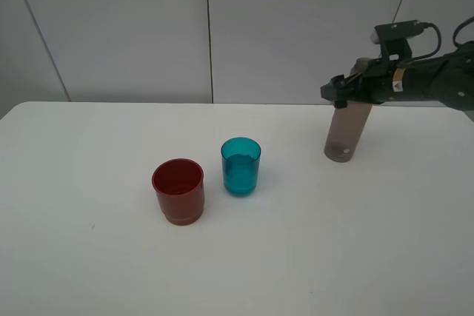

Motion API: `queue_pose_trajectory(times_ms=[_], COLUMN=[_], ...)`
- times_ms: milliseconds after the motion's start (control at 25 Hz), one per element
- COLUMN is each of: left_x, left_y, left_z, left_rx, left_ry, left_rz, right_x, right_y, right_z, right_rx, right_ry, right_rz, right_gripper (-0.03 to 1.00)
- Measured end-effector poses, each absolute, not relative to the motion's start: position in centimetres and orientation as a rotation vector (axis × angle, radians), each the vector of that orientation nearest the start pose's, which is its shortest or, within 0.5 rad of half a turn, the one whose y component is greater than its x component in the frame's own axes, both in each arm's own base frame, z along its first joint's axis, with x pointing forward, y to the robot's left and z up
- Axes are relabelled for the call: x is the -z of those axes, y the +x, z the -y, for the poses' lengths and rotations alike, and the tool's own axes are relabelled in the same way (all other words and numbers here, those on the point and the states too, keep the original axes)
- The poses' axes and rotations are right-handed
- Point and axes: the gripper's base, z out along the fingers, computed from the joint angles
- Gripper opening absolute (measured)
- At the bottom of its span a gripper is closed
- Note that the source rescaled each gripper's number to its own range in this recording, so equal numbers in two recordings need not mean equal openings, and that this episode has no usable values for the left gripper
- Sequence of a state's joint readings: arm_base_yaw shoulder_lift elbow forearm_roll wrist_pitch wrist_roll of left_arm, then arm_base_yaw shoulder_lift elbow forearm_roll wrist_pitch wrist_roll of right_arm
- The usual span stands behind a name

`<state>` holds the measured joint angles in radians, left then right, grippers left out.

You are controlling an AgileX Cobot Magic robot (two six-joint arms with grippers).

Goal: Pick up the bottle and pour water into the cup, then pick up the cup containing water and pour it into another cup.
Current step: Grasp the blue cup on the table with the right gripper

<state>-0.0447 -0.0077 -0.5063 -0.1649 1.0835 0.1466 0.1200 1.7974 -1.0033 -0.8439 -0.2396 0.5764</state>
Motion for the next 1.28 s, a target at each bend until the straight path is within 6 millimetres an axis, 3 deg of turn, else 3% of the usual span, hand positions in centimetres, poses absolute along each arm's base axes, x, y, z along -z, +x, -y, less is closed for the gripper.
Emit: queue_pose_trajectory(times_ms=[400,680,960,1120,1280], left_x=[-27.8,-27.8,-27.8,-27.8,-27.8], left_y=[-0.9,-0.9,-0.9,-0.9,-0.9], left_z=[1.3,1.3,1.3,1.3,1.3], left_rx=[0.134,0.134,0.134,0.134,0.134], left_ry=[0.206,0.206,0.206,0.206,0.206], left_rz=[-2.034,-2.034,-2.034,-2.034,-2.034], right_x=[-23.0,-25.7,-25.9,-25.9,-24.6], right_y=[36.3,32.4,27.3,24.8,23.0], right_z=[-5.3,-5.8,-5.6,-7.1,-9.2], right_rx=[-0.002,-0.110,-0.126,-0.135,-0.126], right_ry=[-0.475,-0.435,-0.431,-0.490,-0.587], right_rz=[-2.035,-1.921,-1.915,-1.934,-2.022], right_gripper=[0.91,0.91,0.91,0.91,0.91])
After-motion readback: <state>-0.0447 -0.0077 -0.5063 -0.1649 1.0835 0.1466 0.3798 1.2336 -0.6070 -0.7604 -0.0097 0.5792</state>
